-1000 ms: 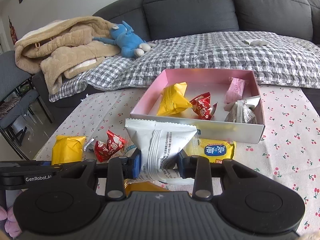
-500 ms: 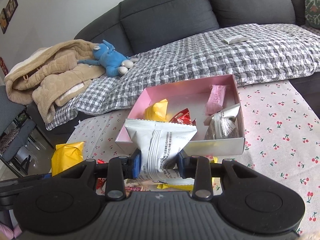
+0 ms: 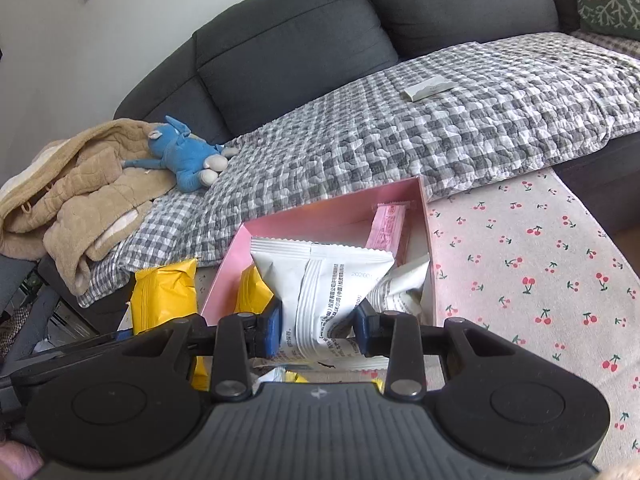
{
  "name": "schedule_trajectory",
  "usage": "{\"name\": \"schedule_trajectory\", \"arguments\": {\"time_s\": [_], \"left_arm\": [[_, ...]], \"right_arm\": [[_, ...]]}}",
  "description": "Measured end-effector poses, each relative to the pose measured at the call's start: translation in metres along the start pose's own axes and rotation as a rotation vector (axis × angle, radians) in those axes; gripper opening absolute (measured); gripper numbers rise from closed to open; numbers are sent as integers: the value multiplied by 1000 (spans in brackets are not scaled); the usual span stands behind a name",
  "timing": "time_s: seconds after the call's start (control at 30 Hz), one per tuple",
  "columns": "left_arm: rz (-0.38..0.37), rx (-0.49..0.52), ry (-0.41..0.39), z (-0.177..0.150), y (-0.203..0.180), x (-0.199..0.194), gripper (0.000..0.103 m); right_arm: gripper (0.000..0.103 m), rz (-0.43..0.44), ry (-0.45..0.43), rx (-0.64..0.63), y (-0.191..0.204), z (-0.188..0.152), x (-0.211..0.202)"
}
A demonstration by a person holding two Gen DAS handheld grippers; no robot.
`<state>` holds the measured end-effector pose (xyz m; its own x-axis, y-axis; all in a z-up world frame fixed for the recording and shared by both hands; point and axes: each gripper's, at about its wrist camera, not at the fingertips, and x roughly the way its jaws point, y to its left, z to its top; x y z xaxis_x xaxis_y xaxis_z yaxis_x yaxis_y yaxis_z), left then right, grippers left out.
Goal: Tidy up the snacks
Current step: 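Carry the yellow pastry and white bun into the pink box and open both tools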
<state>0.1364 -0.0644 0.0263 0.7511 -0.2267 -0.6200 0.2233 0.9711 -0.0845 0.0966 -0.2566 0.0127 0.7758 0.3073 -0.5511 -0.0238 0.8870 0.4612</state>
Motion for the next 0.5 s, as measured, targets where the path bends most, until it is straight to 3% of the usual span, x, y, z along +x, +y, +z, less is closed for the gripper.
{"name": "schedule_trajectory", "arguments": {"time_s": [0.17,0.5], "left_arm": [[-10,-4,17,16,-7,27,42],[69,81,51,34,-22,81,42]], "right_arm": [[32,6,12,31,-12,11,16],[33,5,12,104,-31,26,46]]}}
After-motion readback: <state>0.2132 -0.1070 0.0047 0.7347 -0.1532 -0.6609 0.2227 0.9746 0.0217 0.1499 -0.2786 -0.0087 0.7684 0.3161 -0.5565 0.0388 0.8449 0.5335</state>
